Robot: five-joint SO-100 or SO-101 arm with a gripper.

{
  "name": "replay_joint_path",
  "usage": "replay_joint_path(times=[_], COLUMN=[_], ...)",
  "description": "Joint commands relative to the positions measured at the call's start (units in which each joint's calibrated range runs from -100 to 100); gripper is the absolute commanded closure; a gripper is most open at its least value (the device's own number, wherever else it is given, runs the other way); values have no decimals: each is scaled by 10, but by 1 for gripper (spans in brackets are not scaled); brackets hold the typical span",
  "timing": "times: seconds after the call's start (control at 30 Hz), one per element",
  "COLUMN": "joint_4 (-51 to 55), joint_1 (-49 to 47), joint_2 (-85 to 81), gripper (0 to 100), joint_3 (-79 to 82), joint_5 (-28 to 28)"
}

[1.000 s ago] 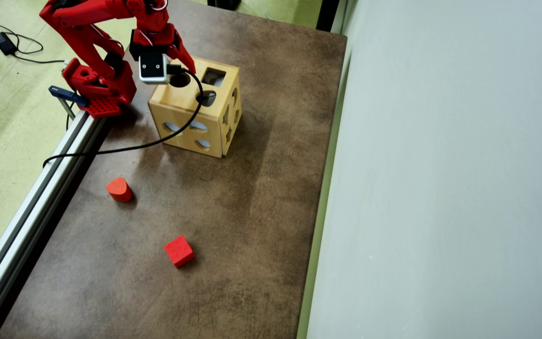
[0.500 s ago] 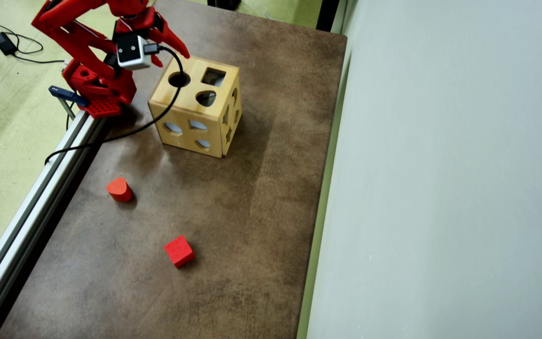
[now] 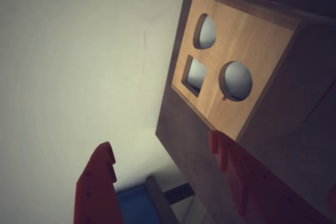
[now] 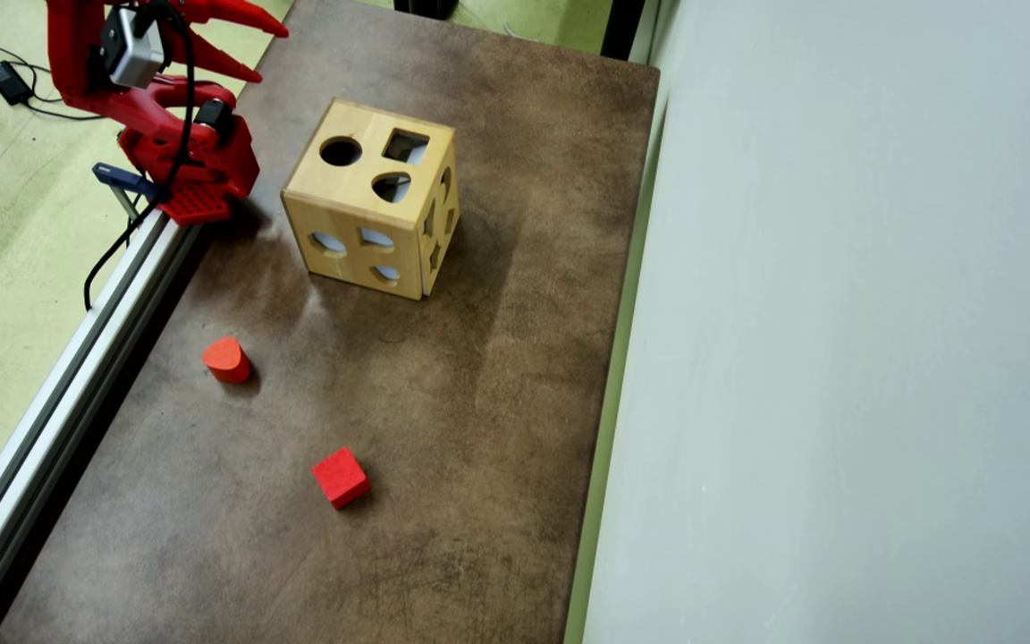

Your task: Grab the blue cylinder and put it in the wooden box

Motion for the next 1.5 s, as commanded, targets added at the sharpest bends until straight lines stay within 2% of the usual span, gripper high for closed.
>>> replay_joint_path(times=[0.0, 0.23, 0.43, 0.73, 0.83, 1.1, 1.47], joint_4=[6, 6, 6, 6, 6, 6, 6], joint_1=[1, 11, 88, 91, 91, 91, 91], joint_2=[-39, -89, -97, -97, -97, -97, -97], gripper=[72, 72, 72, 72, 77, 99, 98], joint_3=[0, 0, 0, 0, 0, 0, 0], joint_5=[0, 0, 0, 0, 0, 0, 0])
